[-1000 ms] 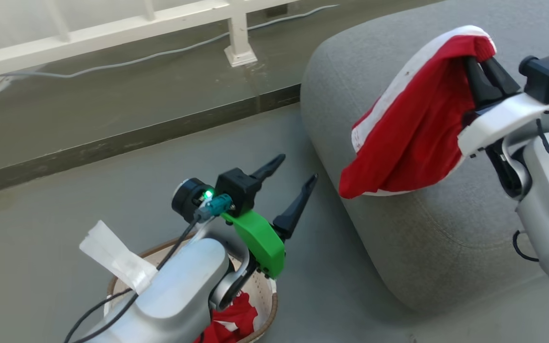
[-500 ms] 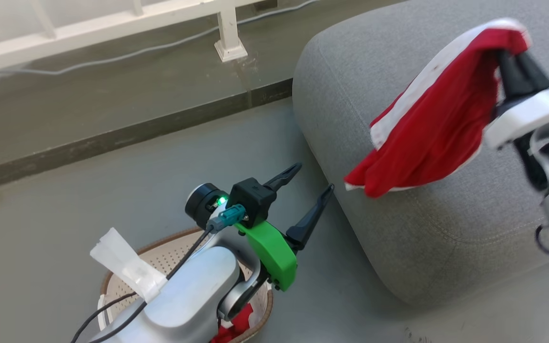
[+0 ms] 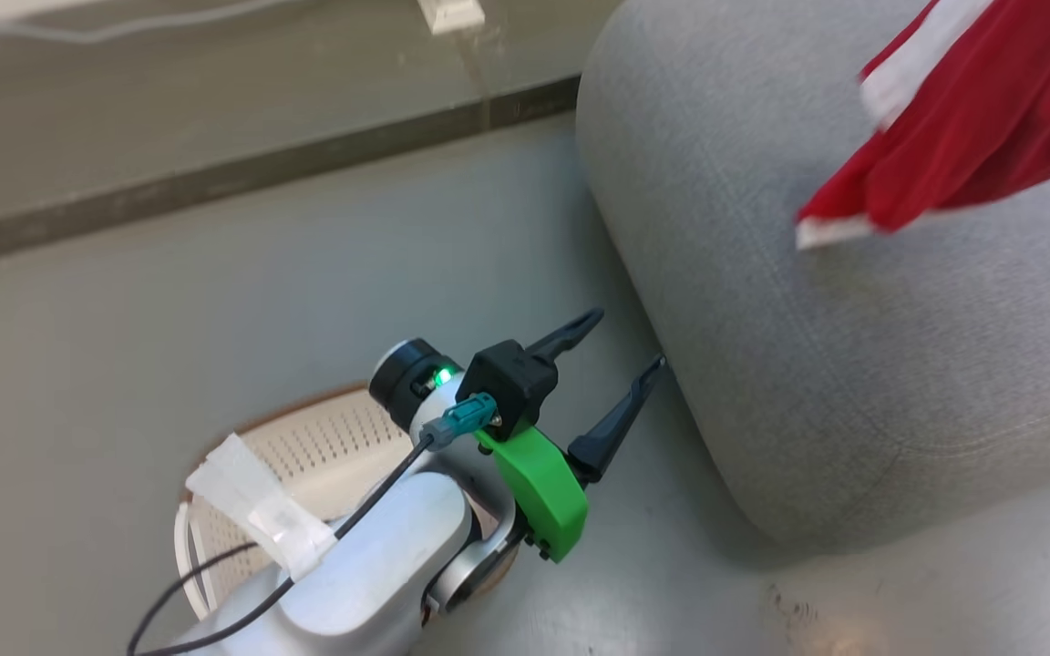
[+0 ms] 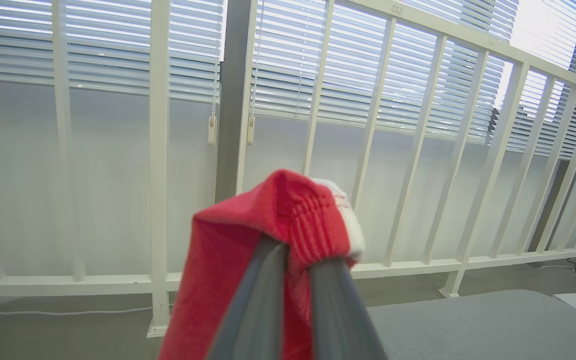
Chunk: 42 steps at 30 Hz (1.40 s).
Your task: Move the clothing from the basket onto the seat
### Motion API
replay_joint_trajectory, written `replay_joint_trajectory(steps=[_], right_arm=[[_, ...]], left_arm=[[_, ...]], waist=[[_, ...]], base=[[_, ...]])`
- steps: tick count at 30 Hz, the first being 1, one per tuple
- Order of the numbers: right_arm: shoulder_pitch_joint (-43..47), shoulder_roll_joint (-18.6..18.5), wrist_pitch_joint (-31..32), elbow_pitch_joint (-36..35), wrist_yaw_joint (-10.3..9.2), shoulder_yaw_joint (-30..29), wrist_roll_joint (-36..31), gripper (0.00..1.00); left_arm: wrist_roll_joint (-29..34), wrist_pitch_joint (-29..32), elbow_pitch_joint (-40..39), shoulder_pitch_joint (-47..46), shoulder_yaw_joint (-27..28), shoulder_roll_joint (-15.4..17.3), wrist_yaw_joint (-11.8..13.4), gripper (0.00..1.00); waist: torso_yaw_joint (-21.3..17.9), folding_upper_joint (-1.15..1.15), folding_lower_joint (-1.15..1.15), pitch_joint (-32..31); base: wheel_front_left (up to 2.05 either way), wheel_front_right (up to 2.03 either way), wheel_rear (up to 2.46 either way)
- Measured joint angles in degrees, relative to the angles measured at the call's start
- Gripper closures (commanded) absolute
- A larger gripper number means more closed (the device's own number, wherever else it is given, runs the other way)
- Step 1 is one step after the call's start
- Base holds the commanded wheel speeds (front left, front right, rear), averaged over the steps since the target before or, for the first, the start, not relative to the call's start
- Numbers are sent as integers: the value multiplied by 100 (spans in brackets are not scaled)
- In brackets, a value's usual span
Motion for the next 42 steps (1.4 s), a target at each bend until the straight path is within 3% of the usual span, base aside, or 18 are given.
replay_joint_trajectory(steps=[12,26,31,42], right_arm=[[-841,-636,297,343,-289,-698,232,100],[-1512,-1047,264,639,-642,-1003,209,100],[-1510,-956,158,868,-778,-1016,201,100],[-1085,-88,-20,1496,-787,-801,266,100]], left_arm=[[321,339,-642,-537,11,241,91,0],[642,595,-1182,-967,21,504,137,0],[675,706,-1327,-988,19,603,164,0],[883,968,-1585,-1172,25,824,241,0]], waist=[[315,0,0,946],[760,0,1,1928],[856,0,1,2194],[847,0,1,2703]], base=[[0,0,0],[0,0,0],[0,0,0],[0,0,0]])
